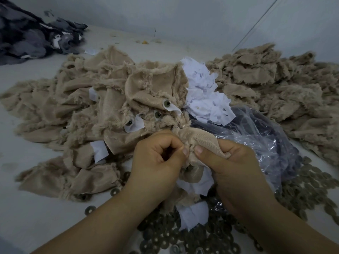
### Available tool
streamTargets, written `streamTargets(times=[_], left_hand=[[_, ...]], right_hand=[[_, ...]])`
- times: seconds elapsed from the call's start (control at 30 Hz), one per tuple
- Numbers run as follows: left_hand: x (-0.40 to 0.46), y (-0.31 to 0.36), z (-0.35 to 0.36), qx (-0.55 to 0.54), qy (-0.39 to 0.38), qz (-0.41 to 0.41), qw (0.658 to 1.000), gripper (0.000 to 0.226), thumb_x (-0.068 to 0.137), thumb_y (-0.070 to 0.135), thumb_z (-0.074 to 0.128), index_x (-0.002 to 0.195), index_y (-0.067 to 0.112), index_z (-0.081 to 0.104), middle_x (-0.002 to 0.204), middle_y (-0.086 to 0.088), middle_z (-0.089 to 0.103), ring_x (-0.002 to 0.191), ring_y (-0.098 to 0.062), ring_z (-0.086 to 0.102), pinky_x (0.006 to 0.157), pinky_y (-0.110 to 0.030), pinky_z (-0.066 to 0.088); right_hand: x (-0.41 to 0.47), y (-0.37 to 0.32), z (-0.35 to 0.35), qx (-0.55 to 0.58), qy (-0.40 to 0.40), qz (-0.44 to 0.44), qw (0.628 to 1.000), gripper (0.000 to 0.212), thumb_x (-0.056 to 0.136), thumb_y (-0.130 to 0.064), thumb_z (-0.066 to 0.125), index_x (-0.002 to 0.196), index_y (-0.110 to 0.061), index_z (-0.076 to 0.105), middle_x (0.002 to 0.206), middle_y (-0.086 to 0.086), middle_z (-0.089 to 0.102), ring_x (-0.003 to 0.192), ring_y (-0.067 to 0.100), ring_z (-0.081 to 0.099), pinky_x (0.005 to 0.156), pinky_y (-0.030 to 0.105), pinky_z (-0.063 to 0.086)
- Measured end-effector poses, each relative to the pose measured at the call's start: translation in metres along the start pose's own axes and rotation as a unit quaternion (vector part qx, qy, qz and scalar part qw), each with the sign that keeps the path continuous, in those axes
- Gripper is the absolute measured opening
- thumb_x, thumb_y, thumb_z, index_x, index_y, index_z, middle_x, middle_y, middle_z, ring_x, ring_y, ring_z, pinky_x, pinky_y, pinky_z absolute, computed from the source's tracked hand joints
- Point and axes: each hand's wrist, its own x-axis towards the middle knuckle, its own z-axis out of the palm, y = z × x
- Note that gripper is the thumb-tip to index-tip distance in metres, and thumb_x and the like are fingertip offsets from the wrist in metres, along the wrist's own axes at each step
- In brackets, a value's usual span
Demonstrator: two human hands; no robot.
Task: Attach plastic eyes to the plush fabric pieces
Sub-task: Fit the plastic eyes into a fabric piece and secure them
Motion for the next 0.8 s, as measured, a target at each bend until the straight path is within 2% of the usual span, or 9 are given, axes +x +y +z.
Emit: streamTargets(times=[0.13, 0.27, 0.37, 0.43, 0.5, 0.57, 0.67, 0.77, 0.8], left_hand=[[0.0, 0.001, 0.001, -0.006, 0.008, -0.019, 1.0, 0.016, 0.081, 0.009, 0.064, 0.065, 0.005, 0.065, 0.065, -0.005, 0.063, 0.062, -0.018, 0.058, 0.06, -0.033, 0.052], [-0.001, 0.002, 0.001, -0.03, 0.02, -0.034, 0.999, 0.015, 0.083, 0.015, 0.064, 0.071, 0.007, 0.066, 0.067, -0.005, 0.064, 0.063, -0.015, 0.059, 0.06, -0.029, 0.051], [0.0, 0.003, 0.0, -0.025, 0.015, -0.04, 0.999, 0.016, 0.085, 0.017, 0.062, 0.074, 0.006, 0.066, 0.065, 0.0, 0.064, 0.061, -0.01, 0.06, 0.057, -0.024, 0.049], [0.0, 0.004, 0.001, -0.019, 0.006, -0.036, 0.999, 0.017, 0.086, 0.017, 0.061, 0.074, 0.006, 0.065, 0.064, 0.001, 0.063, 0.059, -0.008, 0.058, 0.056, -0.022, 0.047], [-0.001, 0.004, 0.002, -0.024, 0.007, -0.031, 0.999, 0.019, 0.087, 0.017, 0.061, 0.075, 0.003, 0.065, 0.065, -0.007, 0.062, 0.059, -0.014, 0.057, 0.056, -0.026, 0.048], [-0.002, 0.005, 0.003, -0.031, 0.02, -0.026, 0.999, 0.022, 0.088, 0.018, 0.06, 0.075, 0.001, 0.063, 0.066, -0.013, 0.061, 0.059, -0.017, 0.056, 0.055, -0.027, 0.049], [-0.002, 0.005, 0.003, -0.019, 0.034, -0.019, 0.999, 0.022, 0.088, 0.019, 0.06, 0.073, 0.002, 0.062, 0.065, -0.012, 0.059, 0.059, -0.018, 0.055, 0.054, -0.028, 0.049], [-0.003, 0.004, 0.004, 0.006, 0.016, -0.023, 1.0, 0.03, 0.085, 0.027, 0.064, 0.074, -0.001, 0.062, 0.07, -0.018, 0.06, 0.065, -0.035, 0.057, 0.059, -0.046, 0.052], [-0.003, 0.003, 0.004, 0.013, 0.011, -0.027, 0.999, 0.032, 0.084, 0.029, 0.065, 0.074, -0.001, 0.063, 0.07, -0.018, 0.06, 0.064, -0.036, 0.057, 0.059, -0.048, 0.051]], right_hand=[[-0.001, -0.005, 0.004, 0.028, 0.001, 0.024, 0.999, 0.017, 0.079, -0.012, 0.071, 0.093, -0.006, 0.079, 0.092, 0.02, 0.077, 0.086, 0.035, 0.075, 0.074, 0.042, 0.062], [0.001, -0.013, 0.008, 0.048, -0.016, 0.098, 0.994, 0.017, 0.093, -0.008, 0.059, 0.101, -0.005, 0.074, 0.096, 0.023, 0.075, 0.09, 0.039, 0.073, 0.075, 0.045, 0.061], [0.002, -0.018, 0.014, 0.127, -0.051, 0.176, 0.975, 0.027, 0.095, -0.014, 0.056, 0.115, 0.001, 0.067, 0.104, 0.026, 0.073, 0.095, 0.037, 0.073, 0.077, 0.043, 0.063], [0.001, -0.022, 0.016, 0.178, -0.082, 0.197, 0.961, 0.035, 0.092, -0.018, 0.058, 0.117, 0.004, 0.065, 0.102, 0.026, 0.073, 0.091, 0.033, 0.074, 0.073, 0.038, 0.063], [0.0, -0.024, 0.015, 0.202, -0.098, 0.199, 0.954, 0.035, 0.088, -0.018, 0.059, 0.113, 0.005, 0.066, 0.094, 0.023, 0.075, 0.082, 0.028, 0.076, 0.064, 0.032, 0.062], [0.0, -0.024, 0.014, 0.226, -0.104, 0.208, 0.946, 0.036, 0.089, -0.017, 0.058, 0.114, 0.007, 0.066, 0.104, 0.027, 0.073, 0.091, 0.035, 0.075, 0.069, 0.038, 0.062], [0.001, -0.021, 0.014, 0.242, -0.103, 0.223, 0.939, 0.036, 0.093, -0.017, 0.055, 0.116, 0.007, 0.067, 0.111, 0.03, 0.07, 0.098, 0.039, 0.073, 0.074, 0.044, 0.061], [0.001, -0.019, 0.014, 0.245, -0.094, 0.222, 0.939, 0.035, 0.094, -0.016, 0.056, 0.116, 0.009, 0.066, 0.111, 0.03, 0.07, 0.098, 0.038, 0.073, 0.072, 0.043, 0.062], [0.001, -0.018, 0.014, 0.241, -0.089, 0.221, 0.941, 0.034, 0.096, -0.014, 0.055, 0.117, 0.01, 0.064, 0.11, 0.031, 0.07, 0.096, 0.037, 0.073, 0.071, 0.043, 0.062]])
